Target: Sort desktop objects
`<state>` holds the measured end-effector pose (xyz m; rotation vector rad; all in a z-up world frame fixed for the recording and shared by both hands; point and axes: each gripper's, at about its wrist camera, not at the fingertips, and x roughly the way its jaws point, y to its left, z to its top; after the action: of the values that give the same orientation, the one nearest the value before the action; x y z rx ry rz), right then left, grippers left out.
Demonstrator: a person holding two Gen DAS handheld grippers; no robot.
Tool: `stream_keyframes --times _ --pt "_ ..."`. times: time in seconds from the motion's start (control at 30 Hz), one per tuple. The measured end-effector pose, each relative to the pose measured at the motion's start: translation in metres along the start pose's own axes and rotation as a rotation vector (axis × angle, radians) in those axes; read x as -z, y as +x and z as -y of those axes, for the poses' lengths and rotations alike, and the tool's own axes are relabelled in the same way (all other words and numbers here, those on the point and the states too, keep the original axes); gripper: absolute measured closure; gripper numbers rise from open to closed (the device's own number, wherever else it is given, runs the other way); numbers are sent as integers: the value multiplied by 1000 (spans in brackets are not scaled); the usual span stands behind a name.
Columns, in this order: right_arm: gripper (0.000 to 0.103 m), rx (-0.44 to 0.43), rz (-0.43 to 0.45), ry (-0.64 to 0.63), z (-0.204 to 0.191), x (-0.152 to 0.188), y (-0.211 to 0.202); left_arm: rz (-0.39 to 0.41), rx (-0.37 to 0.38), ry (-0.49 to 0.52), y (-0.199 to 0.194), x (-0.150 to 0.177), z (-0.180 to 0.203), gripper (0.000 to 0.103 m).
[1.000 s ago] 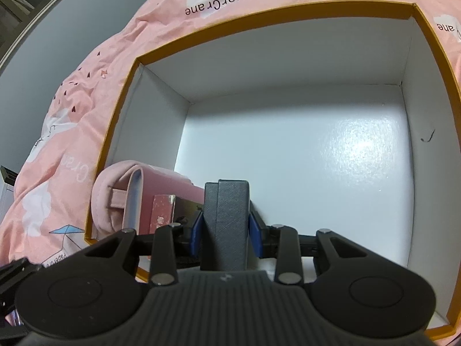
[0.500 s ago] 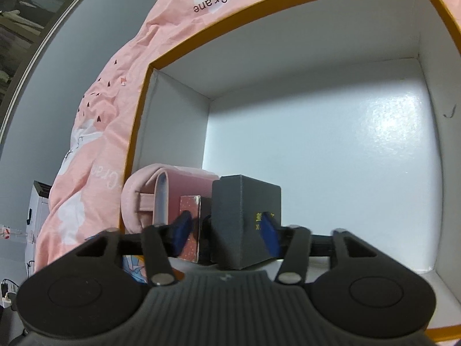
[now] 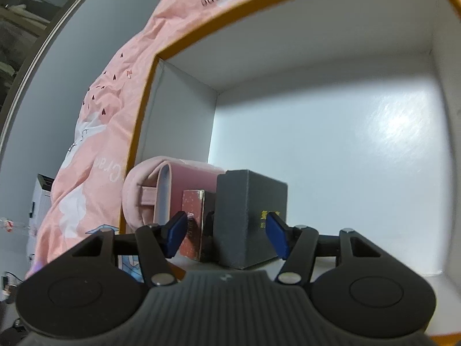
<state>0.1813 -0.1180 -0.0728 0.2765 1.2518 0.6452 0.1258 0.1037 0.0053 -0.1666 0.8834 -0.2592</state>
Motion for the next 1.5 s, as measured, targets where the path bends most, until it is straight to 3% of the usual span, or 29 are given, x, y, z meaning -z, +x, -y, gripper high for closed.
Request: stream_keyframes --times 0.3,0.43,0.6,0.8,0.93,1.27,1.5 --pt "42 44 148 -209 -28 38 -74 -12 12 72 -22 17 18 68" --pt "46 49 191 -239 -25 69 -104 -24 26 103 -29 26 27 68" --pt "57 125 225 -244 -11 108 -121 -50 48 128 -32 41 38 68" --pt "59 177 153 -159 25 145 -116 -123 65 191 -28 63 53 68" --pt "58 212 88 -186 28 168 -107 -172 83 245 -24 80 66 68" --pt "32 323 -35 -376 19 207 -85 -198 53 282 -23 95 76 68" --pt "40 286 -32 -261 33 201 -74 -186 33 247 -25 92 69 68"
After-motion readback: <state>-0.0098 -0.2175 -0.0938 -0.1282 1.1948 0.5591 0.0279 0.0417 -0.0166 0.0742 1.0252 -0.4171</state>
